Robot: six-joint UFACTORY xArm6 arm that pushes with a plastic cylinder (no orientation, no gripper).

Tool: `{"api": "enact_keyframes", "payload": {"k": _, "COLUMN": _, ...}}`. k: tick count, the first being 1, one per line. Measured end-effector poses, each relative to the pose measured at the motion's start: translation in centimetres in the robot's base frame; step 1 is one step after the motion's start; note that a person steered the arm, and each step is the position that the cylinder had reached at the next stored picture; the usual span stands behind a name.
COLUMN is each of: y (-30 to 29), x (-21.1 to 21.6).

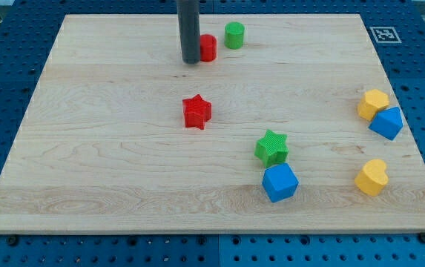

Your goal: Move the red circle to the left of the green circle

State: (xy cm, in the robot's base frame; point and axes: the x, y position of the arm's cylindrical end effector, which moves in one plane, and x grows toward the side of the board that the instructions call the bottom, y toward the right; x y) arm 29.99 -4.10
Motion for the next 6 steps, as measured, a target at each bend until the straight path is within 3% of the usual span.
{"api": "enact_keyframes", "payload": {"k": 2, "y": -0.9, "x": -0.7}}
{"api": "enact_keyframes", "payload": {"k": 5, "y": 3.0, "x": -1.9}}
{"api": "enact_keyframes", "payload": {"k": 6, "y": 3.0, "x": -0.4}}
